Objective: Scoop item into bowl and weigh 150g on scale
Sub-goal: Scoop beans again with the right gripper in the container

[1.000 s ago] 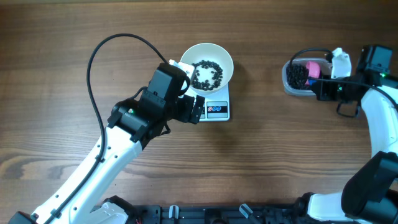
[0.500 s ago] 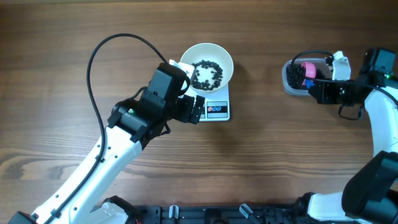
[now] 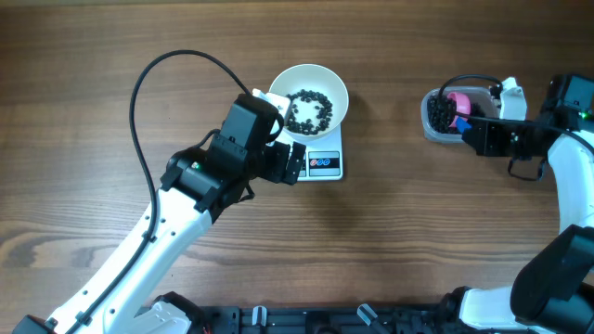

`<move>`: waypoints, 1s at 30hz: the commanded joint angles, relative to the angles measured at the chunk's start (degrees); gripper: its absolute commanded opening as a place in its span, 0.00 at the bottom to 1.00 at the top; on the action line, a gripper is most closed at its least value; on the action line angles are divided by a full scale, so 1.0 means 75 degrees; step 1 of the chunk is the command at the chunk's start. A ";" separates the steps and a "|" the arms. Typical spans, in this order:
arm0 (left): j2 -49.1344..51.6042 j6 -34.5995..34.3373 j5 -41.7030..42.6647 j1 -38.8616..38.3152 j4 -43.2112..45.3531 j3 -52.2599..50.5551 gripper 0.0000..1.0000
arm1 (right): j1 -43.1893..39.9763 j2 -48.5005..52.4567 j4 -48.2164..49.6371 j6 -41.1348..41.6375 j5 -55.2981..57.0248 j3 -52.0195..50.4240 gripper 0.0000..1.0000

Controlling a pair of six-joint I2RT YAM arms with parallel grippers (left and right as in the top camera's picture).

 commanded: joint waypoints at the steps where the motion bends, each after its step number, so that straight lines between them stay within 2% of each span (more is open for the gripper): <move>1: 0.0058 0.0117 0.0064 0.0015 0.0020 0.0108 1.00 | 0.0017 0.0128 -0.0108 -0.0175 -0.0475 -0.0003 0.04; 12: 0.0058 0.0117 0.0064 0.0015 0.0017 0.0108 1.00 | -0.0315 0.0128 -0.0090 -0.0140 -0.1116 -0.0003 0.04; 30: 0.0058 0.0117 0.0064 0.0012 0.0017 0.0108 1.00 | -0.0469 0.0128 -0.0061 0.0289 -0.1218 -0.0003 0.04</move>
